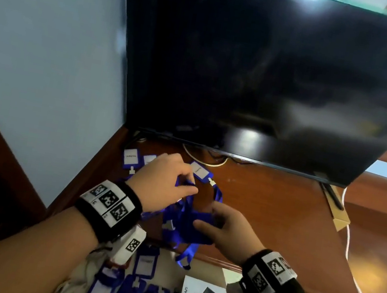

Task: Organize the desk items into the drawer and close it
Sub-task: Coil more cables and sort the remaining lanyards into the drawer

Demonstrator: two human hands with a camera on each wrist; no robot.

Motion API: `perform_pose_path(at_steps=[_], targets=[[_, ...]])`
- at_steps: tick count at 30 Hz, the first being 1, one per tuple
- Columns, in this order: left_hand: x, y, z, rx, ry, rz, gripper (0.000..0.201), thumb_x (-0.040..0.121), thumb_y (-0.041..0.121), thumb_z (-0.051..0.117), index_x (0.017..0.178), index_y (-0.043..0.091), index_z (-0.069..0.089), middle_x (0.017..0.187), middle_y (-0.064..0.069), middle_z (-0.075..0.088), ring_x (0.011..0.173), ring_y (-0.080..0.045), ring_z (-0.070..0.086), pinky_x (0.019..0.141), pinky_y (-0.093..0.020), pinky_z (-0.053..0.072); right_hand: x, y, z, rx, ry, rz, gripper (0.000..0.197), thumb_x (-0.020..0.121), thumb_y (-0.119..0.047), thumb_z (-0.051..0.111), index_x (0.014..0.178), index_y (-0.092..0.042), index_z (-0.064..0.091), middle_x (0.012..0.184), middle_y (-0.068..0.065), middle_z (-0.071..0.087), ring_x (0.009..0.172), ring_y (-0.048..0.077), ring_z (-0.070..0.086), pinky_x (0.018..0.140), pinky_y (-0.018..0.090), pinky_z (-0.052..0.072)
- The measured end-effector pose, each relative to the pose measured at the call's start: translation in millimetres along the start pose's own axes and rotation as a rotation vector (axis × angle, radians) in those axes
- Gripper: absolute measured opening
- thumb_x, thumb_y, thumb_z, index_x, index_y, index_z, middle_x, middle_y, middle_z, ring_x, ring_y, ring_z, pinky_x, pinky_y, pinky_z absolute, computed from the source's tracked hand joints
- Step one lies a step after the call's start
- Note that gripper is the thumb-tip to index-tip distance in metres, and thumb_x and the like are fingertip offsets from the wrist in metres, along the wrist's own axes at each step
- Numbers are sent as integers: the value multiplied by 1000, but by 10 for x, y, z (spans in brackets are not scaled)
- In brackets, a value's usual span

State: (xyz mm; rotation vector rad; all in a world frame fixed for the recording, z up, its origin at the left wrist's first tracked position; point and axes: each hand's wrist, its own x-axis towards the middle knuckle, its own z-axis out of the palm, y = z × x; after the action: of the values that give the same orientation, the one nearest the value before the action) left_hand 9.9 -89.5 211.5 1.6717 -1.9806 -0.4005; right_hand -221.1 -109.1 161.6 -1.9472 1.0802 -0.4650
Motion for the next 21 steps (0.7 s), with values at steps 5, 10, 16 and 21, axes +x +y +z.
perform_pose_path(at_steps=[5,10,16,21], targets=[[-197,-276,304,-570,-372,-287,11,94,20,76,85,16,73,82,6,75,77,-6,67,73,-22,54,-165,2,38,443,30,-53,9,89,-5,74,88,-5,65,68,-6,66,60,5,60,58,17,47],[-519,-288,768,-1436,-117,-637,14,101,-1,55,113,3,63,111,-22,70,86,-22,71,71,-31,62,-226,151,253,734,200,76,22,89,-20,70,87,-6,53,58,8,47,40,15,37,38,21,31],[-703,-119,990,-1699,67,-690,31,106,6,47,130,2,66,131,-24,69,107,-28,74,92,-40,61,-254,252,592,741,143,235,20,101,-16,62,89,-5,51,66,20,62,47,23,58,46,29,51],[-880,-264,1147,-1669,-41,-776,48,109,39,44,136,4,63,133,-19,69,127,-31,65,111,-47,48,-329,312,835,671,28,439,30,104,-27,58,88,-3,50,67,25,59,42,20,57,41,27,45]])
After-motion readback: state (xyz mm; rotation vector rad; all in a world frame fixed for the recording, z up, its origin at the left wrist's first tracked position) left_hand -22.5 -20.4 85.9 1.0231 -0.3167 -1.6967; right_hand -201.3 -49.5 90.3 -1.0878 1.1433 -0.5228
